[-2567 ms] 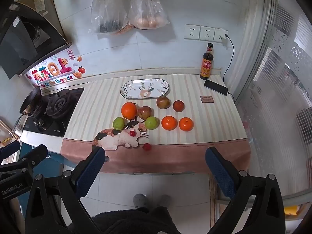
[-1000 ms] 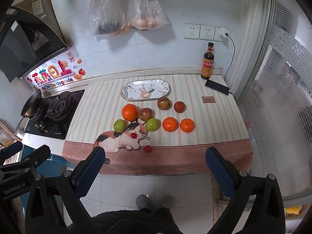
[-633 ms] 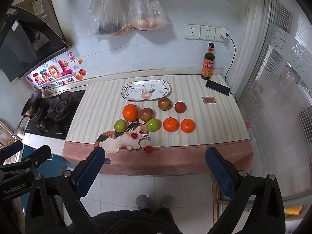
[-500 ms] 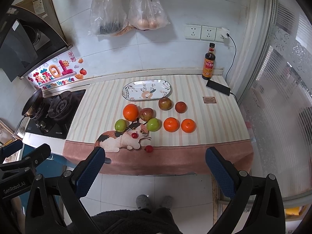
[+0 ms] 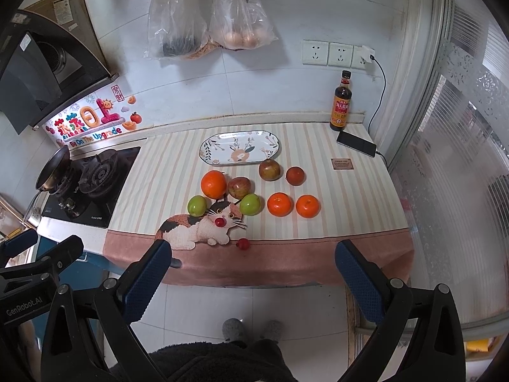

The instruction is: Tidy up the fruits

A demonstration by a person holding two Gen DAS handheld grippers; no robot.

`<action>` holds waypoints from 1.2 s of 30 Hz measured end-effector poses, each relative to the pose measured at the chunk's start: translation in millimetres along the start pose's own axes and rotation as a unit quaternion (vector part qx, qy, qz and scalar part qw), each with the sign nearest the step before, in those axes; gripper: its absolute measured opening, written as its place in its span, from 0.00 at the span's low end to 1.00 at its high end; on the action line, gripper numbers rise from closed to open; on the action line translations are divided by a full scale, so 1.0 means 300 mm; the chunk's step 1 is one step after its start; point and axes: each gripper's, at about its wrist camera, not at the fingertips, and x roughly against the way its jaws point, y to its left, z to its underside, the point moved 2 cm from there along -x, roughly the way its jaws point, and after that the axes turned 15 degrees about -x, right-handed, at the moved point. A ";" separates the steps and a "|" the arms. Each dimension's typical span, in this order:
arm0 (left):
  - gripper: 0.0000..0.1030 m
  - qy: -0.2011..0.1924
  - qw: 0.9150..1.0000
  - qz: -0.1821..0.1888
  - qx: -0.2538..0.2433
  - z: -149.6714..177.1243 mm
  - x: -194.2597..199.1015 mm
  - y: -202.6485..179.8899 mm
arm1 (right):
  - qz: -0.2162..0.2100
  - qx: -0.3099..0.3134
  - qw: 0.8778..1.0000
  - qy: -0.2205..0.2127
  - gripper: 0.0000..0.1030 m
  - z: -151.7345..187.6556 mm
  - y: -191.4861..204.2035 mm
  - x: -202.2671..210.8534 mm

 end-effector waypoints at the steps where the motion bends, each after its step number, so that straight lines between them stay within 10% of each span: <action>1: 1.00 0.000 1.000 0.000 0.001 0.000 0.002 -0.001 | 0.000 0.001 1.000 -0.001 1.00 0.002 -0.002 0.001; 20: 1.00 -0.024 1.000 -0.015 0.003 -0.041 -0.066 0.042 | -0.020 -0.036 0.999 -0.016 1.00 -0.040 -0.017 -0.047; 25: 1.00 -0.023 0.999 -0.045 -0.010 -0.130 -0.246 0.089 | -0.025 -0.075 0.997 -0.001 1.00 -0.090 -0.040 -0.212; 36: 1.00 0.121 0.991 0.058 -0.023 -0.310 -0.816 0.072 | -0.024 -0.177 0.978 0.111 1.00 -0.173 -0.162 -0.733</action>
